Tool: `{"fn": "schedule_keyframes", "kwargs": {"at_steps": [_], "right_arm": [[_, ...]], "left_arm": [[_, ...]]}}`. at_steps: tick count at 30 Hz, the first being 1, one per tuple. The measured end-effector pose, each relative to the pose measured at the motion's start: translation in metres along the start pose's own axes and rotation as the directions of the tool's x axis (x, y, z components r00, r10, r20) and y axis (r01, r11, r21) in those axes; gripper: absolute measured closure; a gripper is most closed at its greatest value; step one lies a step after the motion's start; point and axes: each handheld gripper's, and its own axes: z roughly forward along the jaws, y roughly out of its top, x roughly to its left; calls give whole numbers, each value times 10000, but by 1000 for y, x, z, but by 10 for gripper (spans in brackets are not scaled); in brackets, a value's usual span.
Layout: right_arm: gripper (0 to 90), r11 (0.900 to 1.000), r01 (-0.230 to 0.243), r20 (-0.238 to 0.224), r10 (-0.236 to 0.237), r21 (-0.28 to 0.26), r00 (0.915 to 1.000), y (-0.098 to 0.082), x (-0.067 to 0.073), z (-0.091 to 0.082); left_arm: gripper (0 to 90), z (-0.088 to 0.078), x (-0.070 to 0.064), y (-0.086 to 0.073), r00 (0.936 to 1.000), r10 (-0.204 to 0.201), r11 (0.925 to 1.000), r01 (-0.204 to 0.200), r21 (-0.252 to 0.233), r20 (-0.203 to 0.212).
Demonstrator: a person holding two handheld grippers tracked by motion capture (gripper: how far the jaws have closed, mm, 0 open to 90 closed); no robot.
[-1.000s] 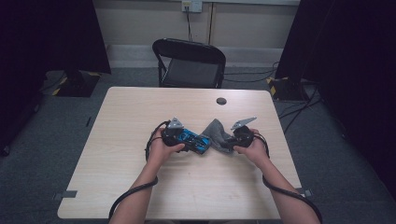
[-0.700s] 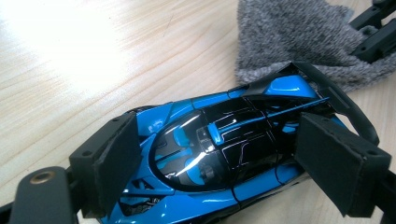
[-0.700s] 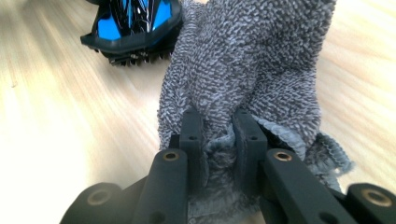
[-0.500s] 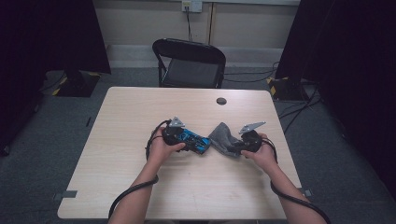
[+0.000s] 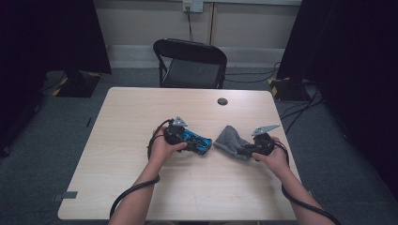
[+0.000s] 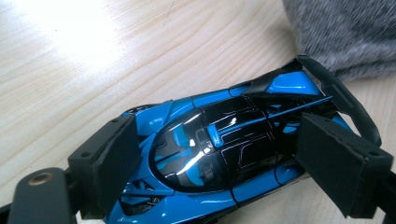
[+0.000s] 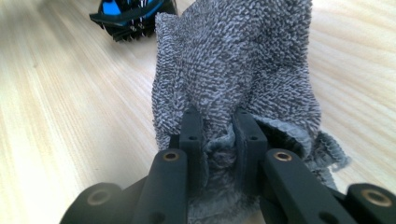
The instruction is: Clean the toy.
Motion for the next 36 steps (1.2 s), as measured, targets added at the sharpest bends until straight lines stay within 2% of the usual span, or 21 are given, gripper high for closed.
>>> {"fn": "schedule_keyframes", "kwargs": {"at_steps": [4, 9, 12, 13, 17, 18, 20, 22, 24, 25, 26, 28, 30, 31, 32, 34, 36], "right_arm": [[767, 9999, -74, -3, 74, -120, 10000, 0, -1, -6], [767, 9994, -52, -119, 48, -333, 9999, 5, 3, -12], [767, 9992, 201, -233, -209, -349, 9995, 14, 12, -17], [767, 9992, 201, -233, -209, -349, 9995, 14, 12, -17], [767, 9983, 366, -384, -383, -449, 9985, 26, 23, -21], [766, 9976, 495, -450, -517, -492, 9976, 32, 29, -22], [766, 9974, 520, -465, -543, -495, 9974, 34, 32, -22], [766, 9965, 551, -672, -592, -623, 9960, 42, 40, -23], [766, 9943, 903, -810, -948, -571, 9922, 52, 55, -21], [766, 9943, 903, -810, -948, -571, 9922, 52, 55, -21], [766, 9921, 1147, -928, -1191, -510, 9885, 59, 65, -18], [766, 9917, 1169, -1033, -1219, -528, 9872, 61, 69, -16], [765, 9874, 1536, -1264, -1572, -377, 9794, 68, 86, -5], [765, 9874, 1536, -1264, -1572, -377, 9794, 68, 86, -5], [764, 9825, 1846, -1378, -1860, -230, 9728, 72, 96, 3], [764, 9817, 1897, -1444, -1905, -195, 9710, 73, 100, 6], [763, 9785, 2063, -1660, -2047, -78, 9646, 75, 110, 15]], "left_arm": [[201, -3, -1, 4, 9995, 298, 9996, -298, 5, 72], [201, -10, -5, 8, 9988, 424, 9990, -420, -172, 238], [200, -19, -7, 11, 9979, 486, 9984, -473, -296, 439], [201, -19, -7, 11, 9979, 486, 9984, -473, -296, 439], [200, -34, -7, 10, 9974, 555, 9976, -534, -430, 471], [199, -42, -7, 8, 9975, 498, 9976, -473, -512, 501], [200, -47, -7, 7, 9976, 460, 9977, -434, -515, 508], [200, -59, -8, 4, 9978, 470, 9971, -440, -616, 471], [199, -69, -9, 2, 9975, 531, 9964, -498, -691, 466], [199, -77, -9, 1, 9977, 546, 9953, -511, -817, 412], [195, -81, -9, 1, 9978, 530, 9948, -492, -897, 404], [191, -93, -9, -2, 9984, 356, 9944, -311, -1007, 430], [187, -105, -9, -5, 9990, 330, 9930, -293, -1146, 305], [187, -111, -8, -7, 9992, 318, 9923, -288, -1206, 231], [184, -120, -7, -11, 9994, 330, 9926, -314, -1175, 116], [184, -126, -7, -14, 9996, 282, 9918, -275, -1247, 38], [184, -134, -7, -19, 9998, 210, 9913, -211, -1303, -22]]}}
